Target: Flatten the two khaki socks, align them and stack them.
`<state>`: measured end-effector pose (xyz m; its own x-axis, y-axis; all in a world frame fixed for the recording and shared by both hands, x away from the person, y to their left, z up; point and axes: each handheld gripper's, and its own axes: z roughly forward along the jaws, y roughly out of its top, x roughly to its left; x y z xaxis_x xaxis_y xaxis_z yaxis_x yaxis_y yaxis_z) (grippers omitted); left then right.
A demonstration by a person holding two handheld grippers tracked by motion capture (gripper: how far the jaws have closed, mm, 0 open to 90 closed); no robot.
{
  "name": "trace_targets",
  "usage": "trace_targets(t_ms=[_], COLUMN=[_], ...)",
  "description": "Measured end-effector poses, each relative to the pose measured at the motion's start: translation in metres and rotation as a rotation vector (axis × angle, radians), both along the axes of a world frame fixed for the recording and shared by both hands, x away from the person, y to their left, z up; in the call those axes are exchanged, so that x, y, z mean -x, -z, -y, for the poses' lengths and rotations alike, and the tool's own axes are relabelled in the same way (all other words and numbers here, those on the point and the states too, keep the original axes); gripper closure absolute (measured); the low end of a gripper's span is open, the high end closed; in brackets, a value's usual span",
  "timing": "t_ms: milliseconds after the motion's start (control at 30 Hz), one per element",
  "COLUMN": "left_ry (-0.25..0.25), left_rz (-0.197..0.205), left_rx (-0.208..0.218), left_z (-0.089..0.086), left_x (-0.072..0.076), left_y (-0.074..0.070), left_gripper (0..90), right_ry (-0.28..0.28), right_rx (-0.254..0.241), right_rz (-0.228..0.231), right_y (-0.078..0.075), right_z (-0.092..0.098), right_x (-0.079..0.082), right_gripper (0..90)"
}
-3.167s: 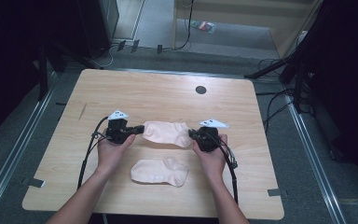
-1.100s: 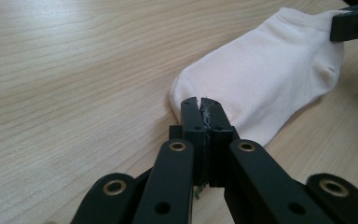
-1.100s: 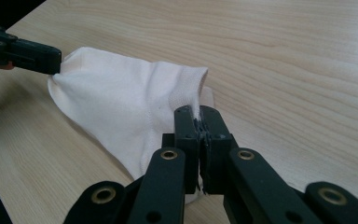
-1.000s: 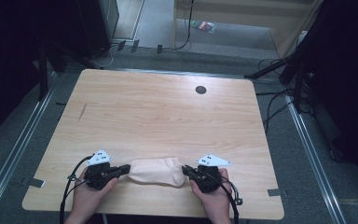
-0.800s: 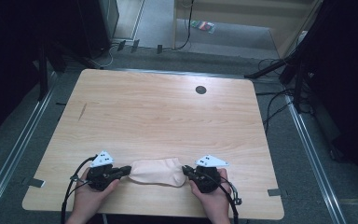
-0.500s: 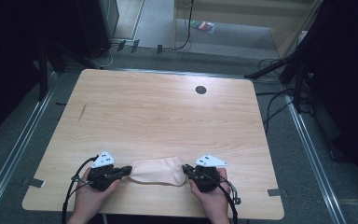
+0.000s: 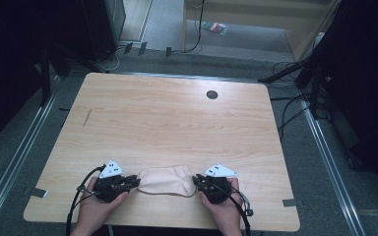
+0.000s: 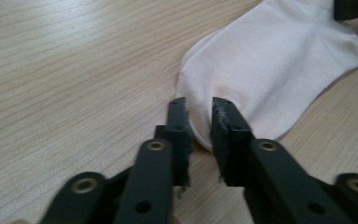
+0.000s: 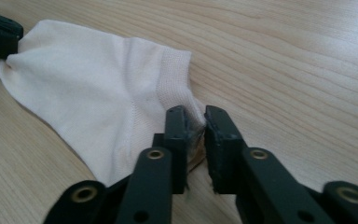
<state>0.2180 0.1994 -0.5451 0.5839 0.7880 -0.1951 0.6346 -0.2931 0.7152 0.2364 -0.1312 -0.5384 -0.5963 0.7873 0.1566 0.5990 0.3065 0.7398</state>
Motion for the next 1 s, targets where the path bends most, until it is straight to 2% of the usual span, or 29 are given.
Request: trace_targets(t_ms=[67, 133, 167, 267, 533, 633, 700, 767, 833, 933, 1000], left_ry=[-0.013, -0.018, -0.022, -0.043, -0.081, -0.073, -0.057, -0.038, -0.022, -0.016, -0.019], left_rz=[0.013, 0.014, 0.018, 0.031, 0.082, 0.112, 0.117, 0.106, 0.095, 0.061, 0.045], left_rx=[0.007, 0.045, 0.079, 0.127, 0.179, 0.199, 0.208, 0.212, 0.194, 0.160, 0.130], left_z=[-0.002, -0.006, -0.009, -0.014, -0.024, -0.024, -0.023, -0.020, -0.015, -0.006, -0.002], left_x=[0.000, 0.000, -0.001, -0.002, 0.000, 0.001, 0.002, 0.002, 0.001, -0.003, -0.005], left_y=[-0.001, -0.002, -0.004, -0.006, -0.011, -0.014, -0.014, -0.014, -0.011, -0.006, -0.002], left_gripper=[59.3, 55.6, 55.1, 59.5, 72.2, 76.4, 80.3, 86.2, 90.0, 90.0, 90.0], right_ry=[0.008, 0.013, 0.009, 0.022, 0.068, 0.071, 0.063, 0.038, 0.007, -0.039, -0.041], right_rx=[-0.019, -0.041, -0.052, -0.073, -0.115, -0.135, -0.142, -0.151, -0.150, -0.108, -0.070], right_rz=[0.007, 0.024, 0.036, 0.053, 0.092, 0.107, 0.119, 0.113, 0.105, 0.090, 0.067], right_y=[-0.001, -0.004, -0.005, -0.008, -0.014, -0.015, -0.017, -0.017, -0.015, -0.010, -0.003], right_z=[0.001, 0.003, 0.004, 0.006, 0.016, 0.020, 0.020, 0.018, 0.013, 0.000, -0.007], right_x=[0.000, 0.003, 0.004, 0.005, 0.004, 0.004, 0.005, 0.006, 0.007, 0.007, 0.004], right_gripper=[62.3, 60.9, 61.0, 63.4, 67.6, 72.0, 76.4, 83.7, 89.1, 90.0, 90.0])
